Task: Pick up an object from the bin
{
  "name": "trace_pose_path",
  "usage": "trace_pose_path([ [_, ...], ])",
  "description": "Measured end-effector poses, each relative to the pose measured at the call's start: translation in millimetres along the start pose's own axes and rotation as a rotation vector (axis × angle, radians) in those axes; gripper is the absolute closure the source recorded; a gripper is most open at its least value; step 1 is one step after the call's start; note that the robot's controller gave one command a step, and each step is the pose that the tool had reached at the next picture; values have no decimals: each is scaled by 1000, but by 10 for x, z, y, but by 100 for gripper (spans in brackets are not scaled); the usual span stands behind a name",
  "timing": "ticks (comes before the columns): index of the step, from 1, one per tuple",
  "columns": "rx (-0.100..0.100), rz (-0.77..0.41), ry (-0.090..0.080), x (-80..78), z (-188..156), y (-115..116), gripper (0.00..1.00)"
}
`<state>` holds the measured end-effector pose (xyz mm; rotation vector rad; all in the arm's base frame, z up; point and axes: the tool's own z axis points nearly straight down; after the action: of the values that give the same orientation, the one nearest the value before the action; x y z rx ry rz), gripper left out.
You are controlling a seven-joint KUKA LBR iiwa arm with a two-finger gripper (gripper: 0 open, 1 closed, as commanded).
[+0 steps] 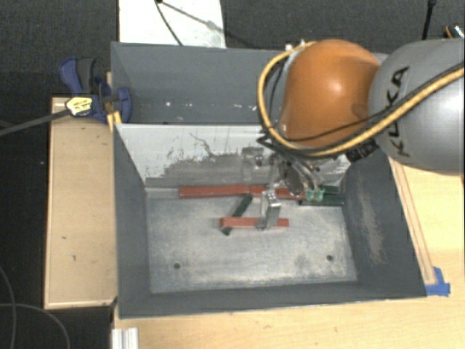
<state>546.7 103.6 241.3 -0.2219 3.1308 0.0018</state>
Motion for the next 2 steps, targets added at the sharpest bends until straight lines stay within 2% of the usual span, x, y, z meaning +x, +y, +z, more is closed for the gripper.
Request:
trace_pose_path([
  [1,2,407,4,-31,1730,-319,0],
  [2,0,409,-6,-62,1687,-319,100],
])
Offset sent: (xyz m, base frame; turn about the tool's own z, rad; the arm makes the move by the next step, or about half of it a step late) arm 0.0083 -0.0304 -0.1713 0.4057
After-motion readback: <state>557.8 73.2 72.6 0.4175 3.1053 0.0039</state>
